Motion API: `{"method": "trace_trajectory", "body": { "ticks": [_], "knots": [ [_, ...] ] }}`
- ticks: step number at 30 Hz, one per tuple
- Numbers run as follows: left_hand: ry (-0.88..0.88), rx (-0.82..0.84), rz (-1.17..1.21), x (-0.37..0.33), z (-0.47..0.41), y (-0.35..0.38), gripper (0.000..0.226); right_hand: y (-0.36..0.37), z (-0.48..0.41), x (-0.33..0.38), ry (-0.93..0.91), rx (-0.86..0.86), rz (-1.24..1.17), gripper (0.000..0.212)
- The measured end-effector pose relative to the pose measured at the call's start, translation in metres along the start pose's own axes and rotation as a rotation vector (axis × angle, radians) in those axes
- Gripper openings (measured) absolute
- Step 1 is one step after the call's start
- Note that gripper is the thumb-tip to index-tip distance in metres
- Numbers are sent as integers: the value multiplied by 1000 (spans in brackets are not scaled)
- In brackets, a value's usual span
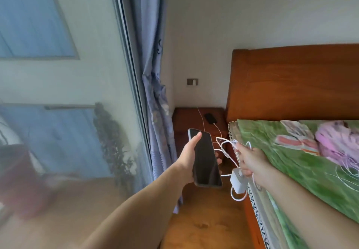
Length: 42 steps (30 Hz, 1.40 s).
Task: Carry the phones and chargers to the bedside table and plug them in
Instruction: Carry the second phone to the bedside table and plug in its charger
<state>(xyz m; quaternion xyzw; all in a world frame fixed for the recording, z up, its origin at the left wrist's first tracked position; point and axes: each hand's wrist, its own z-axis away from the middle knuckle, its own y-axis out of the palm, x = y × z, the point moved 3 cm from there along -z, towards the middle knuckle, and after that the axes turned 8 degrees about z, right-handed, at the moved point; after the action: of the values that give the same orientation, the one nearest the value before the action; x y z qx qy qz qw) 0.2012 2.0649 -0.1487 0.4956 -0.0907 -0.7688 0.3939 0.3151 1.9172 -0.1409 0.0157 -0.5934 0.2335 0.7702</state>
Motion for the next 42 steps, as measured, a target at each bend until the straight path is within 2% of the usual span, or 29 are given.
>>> {"method": "trace_trajectory", "body": {
  "ticks": [4, 13, 17, 20, 24, 26, 32, 39, 42],
  "knots": [
    [11, -34, 15, -45, -95, 5, 81, 18, -113, 21, 6, 29, 4, 20],
    [51, -138, 101, -155, -277, -6, 82, 41, -321, 94, 68, 91, -6, 24],
    [63, -121, 147, -202, -360, -21, 79, 67, -408, 123, 85, 139, -4, 29],
    [38, -85, 159, -235, -437, -34, 81, 99, -483, 137, 107, 100, -8, 27],
    [29, -15, 149, -287, -549, -47, 67, 154, -587, 149, 174, 132, -38, 23],
    [8, -32, 165, -308, -589, -53, 67, 175, -625, 157, 199, 185, -11, 21],
    [8, 21, 199, -367, -679, -55, 90, 203, -706, 198, 151, 272, 148, 25],
    [36, 43, 317, -414, -727, -46, 96, 221, -786, 228, 58, 449, 314, 31],
    [-18, 24, 270, -426, -739, -47, 101, 232, -807, 241, 30, 540, 388, 29]
  ]
}}
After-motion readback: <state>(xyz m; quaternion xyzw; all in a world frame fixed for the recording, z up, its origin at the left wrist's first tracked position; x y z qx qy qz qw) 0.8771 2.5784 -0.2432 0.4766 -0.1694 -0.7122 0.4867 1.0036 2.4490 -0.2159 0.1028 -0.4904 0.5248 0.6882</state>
